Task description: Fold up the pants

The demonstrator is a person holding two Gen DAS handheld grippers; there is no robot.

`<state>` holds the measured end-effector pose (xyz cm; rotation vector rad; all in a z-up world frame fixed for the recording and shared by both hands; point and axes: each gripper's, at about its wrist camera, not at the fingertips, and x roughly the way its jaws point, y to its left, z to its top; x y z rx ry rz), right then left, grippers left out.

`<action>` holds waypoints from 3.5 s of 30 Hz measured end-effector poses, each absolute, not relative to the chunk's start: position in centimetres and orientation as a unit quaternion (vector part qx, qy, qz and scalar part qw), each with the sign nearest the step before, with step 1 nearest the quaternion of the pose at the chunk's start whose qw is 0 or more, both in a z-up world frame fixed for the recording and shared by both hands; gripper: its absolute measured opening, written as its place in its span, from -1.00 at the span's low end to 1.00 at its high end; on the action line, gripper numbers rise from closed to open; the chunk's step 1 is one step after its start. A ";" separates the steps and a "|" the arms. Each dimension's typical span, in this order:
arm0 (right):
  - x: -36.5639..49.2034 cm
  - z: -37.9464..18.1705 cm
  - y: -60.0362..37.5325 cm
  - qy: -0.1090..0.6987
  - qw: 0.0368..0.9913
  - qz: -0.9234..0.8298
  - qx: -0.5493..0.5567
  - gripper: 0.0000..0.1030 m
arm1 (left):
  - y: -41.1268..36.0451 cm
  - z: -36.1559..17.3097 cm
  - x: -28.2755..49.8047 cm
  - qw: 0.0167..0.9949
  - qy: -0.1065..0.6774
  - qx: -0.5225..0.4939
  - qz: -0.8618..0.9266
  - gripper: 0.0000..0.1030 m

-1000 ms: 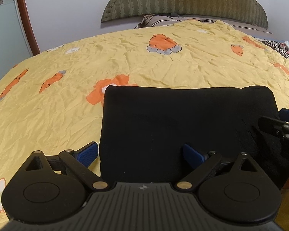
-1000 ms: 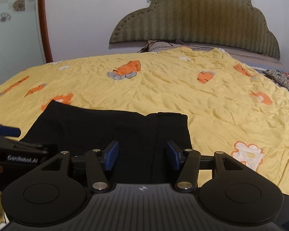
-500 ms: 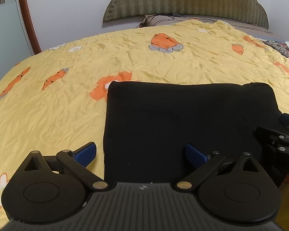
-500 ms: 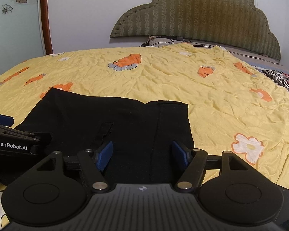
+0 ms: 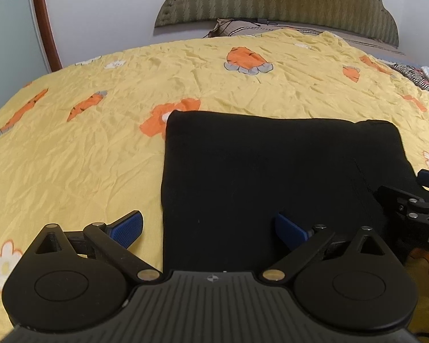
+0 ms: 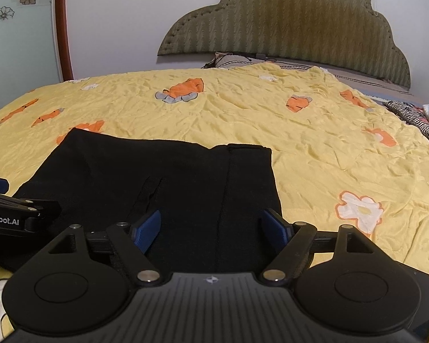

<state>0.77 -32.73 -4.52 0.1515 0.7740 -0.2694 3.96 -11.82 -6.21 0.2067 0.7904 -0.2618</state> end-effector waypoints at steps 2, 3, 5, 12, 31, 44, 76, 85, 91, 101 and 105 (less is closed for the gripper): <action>0.3 -4.4 -32.5 0.376 0.915 -0.130 0.073 0.55 | -11.6 -6.2 3.5 0.909 0.385 0.095 -0.128 0.97; 0.2 -4.4 -32.5 0.376 0.915 -0.129 0.072 0.56 | -11.6 -6.1 3.2 0.909 0.385 0.093 -0.129 0.97; -0.2 -4.4 -32.4 0.375 0.915 -0.129 0.071 0.58 | -11.6 -6.1 2.8 0.910 0.384 0.093 -0.128 0.97; -1.3 -4.2 -32.0 0.374 0.916 -0.131 0.064 0.60 | -11.2 -6.0 1.6 0.912 0.381 0.092 -0.124 0.97; -6.0 -2.0 -29.1 0.355 0.929 -0.084 0.064 0.65 | -9.1 -5.0 -2.2 0.917 0.380 0.064 -0.104 0.97; -7.5 -1.3 -25.4 0.345 0.936 -0.048 0.046 0.65 | -8.6 -4.6 -4.4 0.923 0.371 0.069 -0.081 0.95; -7.3 -1.9 -20.2 0.380 0.922 -0.061 0.046 0.90 | -5.2 -5.8 -5.7 0.921 0.385 0.055 -0.039 0.95; -7.4 -1.6 -19.7 0.373 0.926 -0.050 0.029 0.90 | -5.2 -5.9 -5.7 0.920 0.387 0.054 -0.039 0.95; -7.5 -1.5 -19.9 0.372 0.926 -0.059 0.029 0.90 | -5.2 -5.9 -5.7 0.919 0.388 0.054 -0.039 0.95; -7.5 -1.7 -20.4 0.376 0.924 -0.063 0.042 0.90 | -5.2 -5.9 -5.7 0.919 0.388 0.053 -0.038 0.95; -7.5 -1.6 -20.3 0.375 0.924 -0.060 0.038 0.90 | -5.1 -5.9 -5.8 0.919 0.388 0.053 -0.038 0.95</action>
